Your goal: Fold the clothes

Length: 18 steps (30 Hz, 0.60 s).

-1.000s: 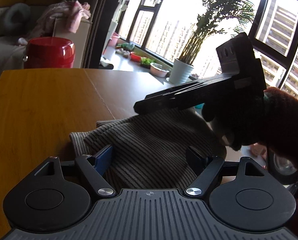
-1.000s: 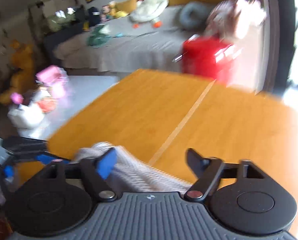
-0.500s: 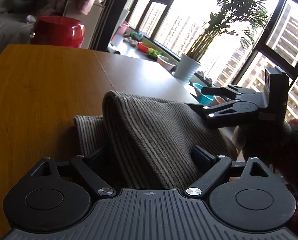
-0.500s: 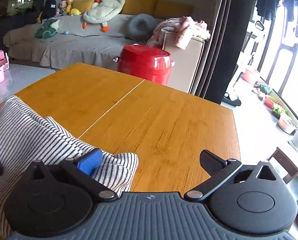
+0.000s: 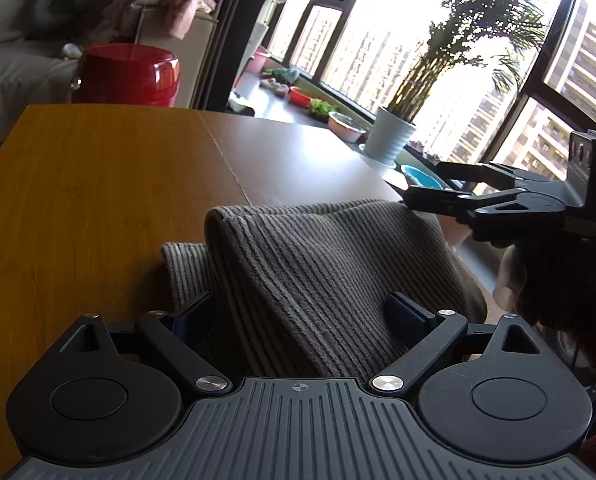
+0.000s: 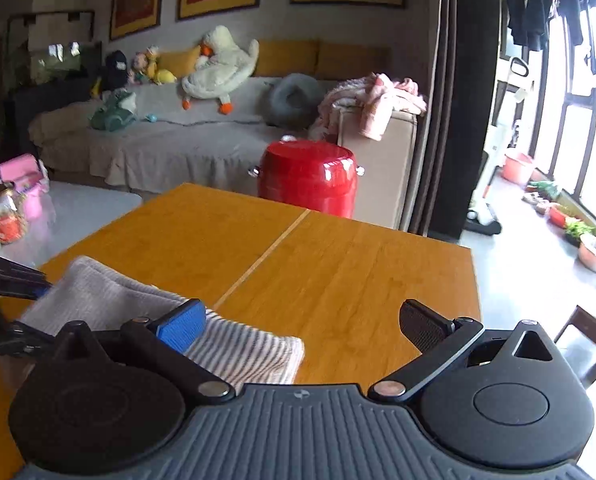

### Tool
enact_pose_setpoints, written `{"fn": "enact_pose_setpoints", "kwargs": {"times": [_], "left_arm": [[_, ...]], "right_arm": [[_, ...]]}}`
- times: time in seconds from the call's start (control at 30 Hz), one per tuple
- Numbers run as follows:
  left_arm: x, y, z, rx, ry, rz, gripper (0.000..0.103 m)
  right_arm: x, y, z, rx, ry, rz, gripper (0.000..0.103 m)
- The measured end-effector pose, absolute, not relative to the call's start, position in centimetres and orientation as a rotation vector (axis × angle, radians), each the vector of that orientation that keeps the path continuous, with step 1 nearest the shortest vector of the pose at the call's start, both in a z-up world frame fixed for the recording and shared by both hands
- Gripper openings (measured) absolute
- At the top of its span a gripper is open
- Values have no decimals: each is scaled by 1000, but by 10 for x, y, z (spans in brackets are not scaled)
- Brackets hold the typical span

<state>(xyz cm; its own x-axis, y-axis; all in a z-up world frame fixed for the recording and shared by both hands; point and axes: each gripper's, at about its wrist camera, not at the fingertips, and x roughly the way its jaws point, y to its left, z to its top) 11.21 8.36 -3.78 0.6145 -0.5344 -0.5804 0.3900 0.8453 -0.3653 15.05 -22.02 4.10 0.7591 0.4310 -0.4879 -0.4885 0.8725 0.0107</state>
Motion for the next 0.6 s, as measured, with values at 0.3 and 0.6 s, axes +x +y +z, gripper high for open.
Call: {"fn": "enact_pose_setpoints", "kwargs": {"times": [0.3, 0.6], "left_arm": [[112, 83, -37, -216, 741, -531, 97], [104, 87, -20, -183, 677, -514, 90]], "right_arm": [[149, -212, -2, -227, 609, 414, 103], [151, -211, -6, -183, 642, 395, 103]]}}
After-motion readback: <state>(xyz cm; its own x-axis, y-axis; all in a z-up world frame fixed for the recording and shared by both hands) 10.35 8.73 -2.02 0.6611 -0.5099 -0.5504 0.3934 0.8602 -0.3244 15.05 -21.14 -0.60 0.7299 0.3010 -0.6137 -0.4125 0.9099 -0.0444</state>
